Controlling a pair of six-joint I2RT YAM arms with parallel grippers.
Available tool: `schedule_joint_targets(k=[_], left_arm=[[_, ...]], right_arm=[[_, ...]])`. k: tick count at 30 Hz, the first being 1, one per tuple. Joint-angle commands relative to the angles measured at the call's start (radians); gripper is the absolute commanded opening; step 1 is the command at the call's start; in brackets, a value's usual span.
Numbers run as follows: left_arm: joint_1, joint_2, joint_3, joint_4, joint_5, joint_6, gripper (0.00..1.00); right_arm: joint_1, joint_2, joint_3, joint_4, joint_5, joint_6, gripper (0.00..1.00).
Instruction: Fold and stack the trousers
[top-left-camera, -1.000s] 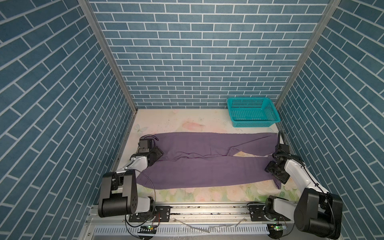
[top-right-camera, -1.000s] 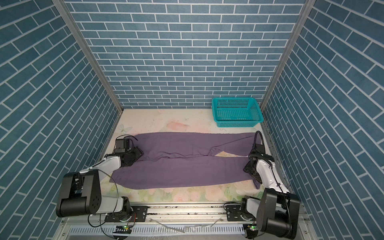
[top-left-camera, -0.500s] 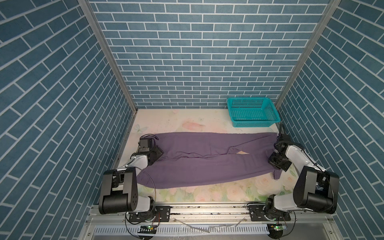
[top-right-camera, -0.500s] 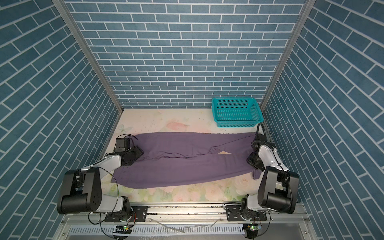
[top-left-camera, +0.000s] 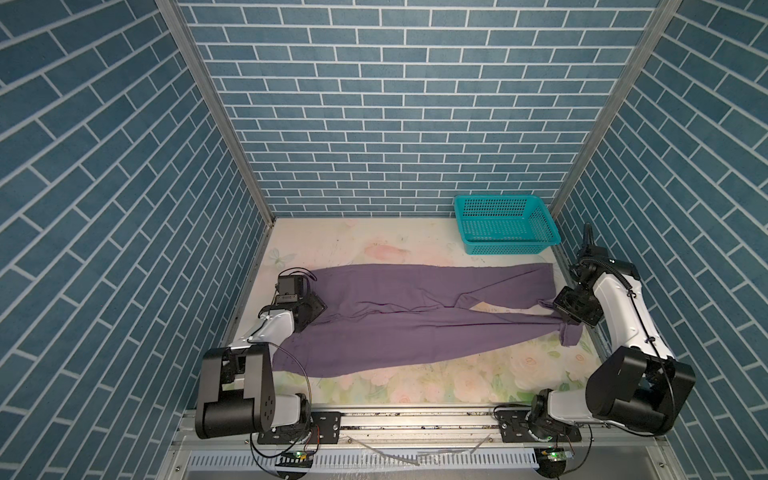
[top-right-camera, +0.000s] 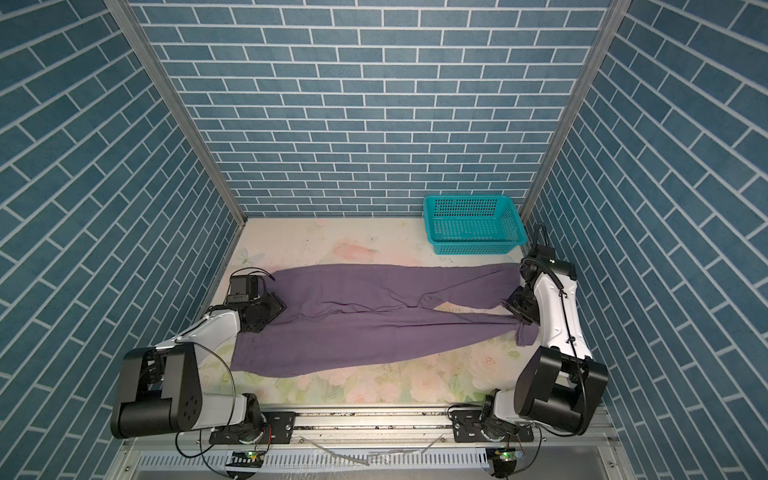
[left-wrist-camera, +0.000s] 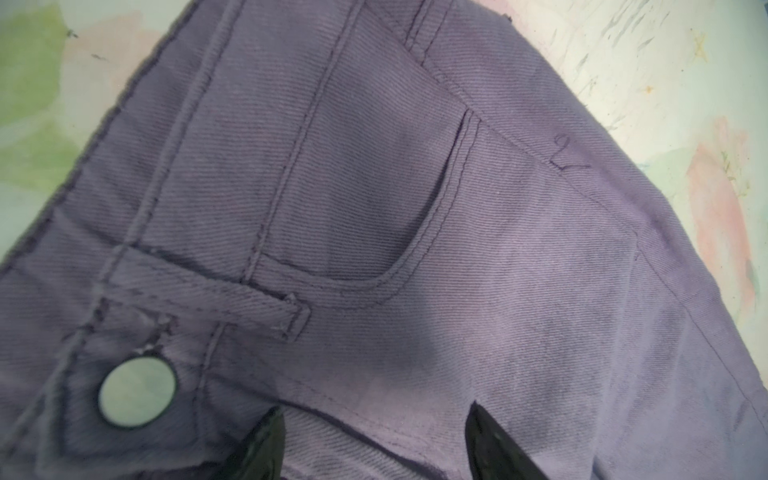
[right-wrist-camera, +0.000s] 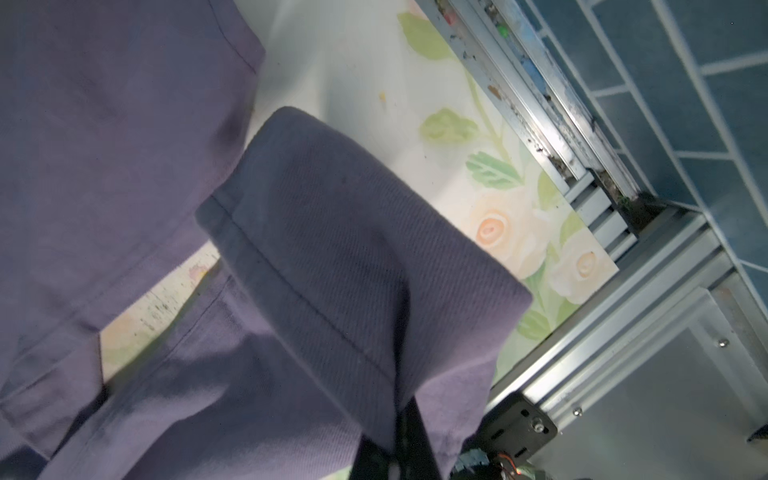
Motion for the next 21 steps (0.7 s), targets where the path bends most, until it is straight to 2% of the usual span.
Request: schedule_joint_targets(k=[1,2,3,4,8,12,15,21], left_arm=[[0.006,0.012,0.018,-0.026,-0.007,0.012,0.71],[0.006,0.013,0.019,-0.024,-0.005,0.014,0.73],[0.006,0.015,0.020,-0.026,-0.005,0.014,0.75],[0.006,0.012,0.020,-0.028,-0.005,0.013,0.76],[0.003,-0.019,0.006,-0.048,0.005,0.007,0.77],[-0.008,-0.078,-0.027,-0.075,0.022,-0.019,0.77],[-0.013,-0.181,-0.048,-0.163,-0.007,-0.022,0.77],[-0.012,-0.438,-0.053,-0.425,-0.115,-0.021,0.92]], right_arm=[[-0.006,-0.064,-0.133,-0.082,-0.025,0.053,0.25],[-0.010,-0.075,-0.210,-0.046,-0.040,0.072,0.41],[-0.018,-0.085,-0.270,-0.006,-0.059,0.089,0.49],[-0.029,-0.090,-0.315,0.026,-0.086,0.102,0.53],[-0.041,-0.076,-0.357,0.102,-0.196,0.121,0.55],[-0.039,-0.034,-0.288,0.105,-0.173,0.077,0.55],[-0.038,0.001,-0.269,0.135,-0.158,0.050,0.57],[-0.031,0.038,-0.337,0.271,-0.147,0.027,0.63]])
